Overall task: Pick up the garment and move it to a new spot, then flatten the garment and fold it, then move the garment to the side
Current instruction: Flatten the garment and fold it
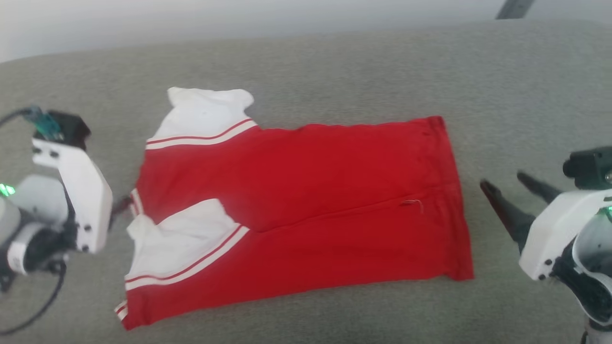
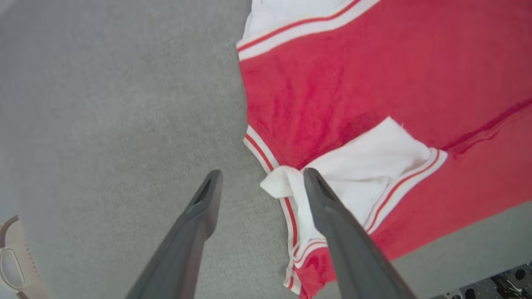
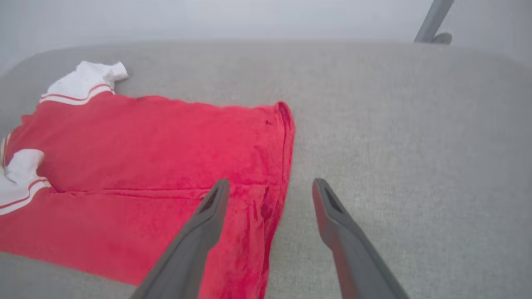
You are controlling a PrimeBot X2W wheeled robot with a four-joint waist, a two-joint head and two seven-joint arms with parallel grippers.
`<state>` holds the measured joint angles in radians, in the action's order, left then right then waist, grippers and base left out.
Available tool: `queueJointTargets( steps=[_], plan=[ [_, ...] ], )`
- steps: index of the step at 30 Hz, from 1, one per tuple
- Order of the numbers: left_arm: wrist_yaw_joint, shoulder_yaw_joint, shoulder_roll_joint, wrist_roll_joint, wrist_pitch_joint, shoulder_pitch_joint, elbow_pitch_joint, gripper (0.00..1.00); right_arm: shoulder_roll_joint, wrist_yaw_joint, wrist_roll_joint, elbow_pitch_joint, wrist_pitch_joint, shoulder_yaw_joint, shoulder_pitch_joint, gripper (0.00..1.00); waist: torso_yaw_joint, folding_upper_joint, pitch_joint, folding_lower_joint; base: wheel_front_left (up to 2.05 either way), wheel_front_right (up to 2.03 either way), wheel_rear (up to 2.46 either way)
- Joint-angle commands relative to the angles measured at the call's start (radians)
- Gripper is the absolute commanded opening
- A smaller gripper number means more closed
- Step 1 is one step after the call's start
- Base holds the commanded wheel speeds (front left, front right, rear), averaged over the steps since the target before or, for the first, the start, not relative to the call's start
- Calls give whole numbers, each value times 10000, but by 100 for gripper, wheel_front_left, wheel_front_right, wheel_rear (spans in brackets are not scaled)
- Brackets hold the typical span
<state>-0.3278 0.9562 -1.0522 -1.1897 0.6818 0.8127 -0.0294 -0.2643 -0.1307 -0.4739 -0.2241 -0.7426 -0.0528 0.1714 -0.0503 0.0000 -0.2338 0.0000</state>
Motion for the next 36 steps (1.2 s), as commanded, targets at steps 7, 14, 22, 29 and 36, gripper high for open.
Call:
queueJointTargets(
  steps=[7, 14, 22, 29, 36],
  plan=[
    [1041, -320, 676, 604, -522, 1398, 1819, 100, 82, 0, 537, 17, 3074, 743, 968, 100, -1231, 0, -330, 0, 0, 0, 0],
    [2065, -545, 1187, 988, -814, 2729, 4048, 100, 519, 0, 874, 644, 5020, 1492, 1743, 100, -2179, 0, -1050, 0, 0, 0, 0],
    [2563, -591, 1654, 1040, -238, 3885, 6247, 100, 736, 0, 792, 1289, 5695, 2088, 2273, 100, -2763, 0, -1950, 0, 0, 0, 0],
    [2478, -409, 2014, 927, 694, 4283, 7701, 100, 643, 0, 577, 1492, 5501, 2391, 2572, 100, -2938, 0, -2413, 0, 0, 0, 0],
    [2584, -243, 2448, 672, 1188, 3955, 8631, 61, 528, 0, 88, 1579, 4871, 2665, 2919, 100, -2874, 0, -2592, 0, 0, 0, 0]
  ],
)
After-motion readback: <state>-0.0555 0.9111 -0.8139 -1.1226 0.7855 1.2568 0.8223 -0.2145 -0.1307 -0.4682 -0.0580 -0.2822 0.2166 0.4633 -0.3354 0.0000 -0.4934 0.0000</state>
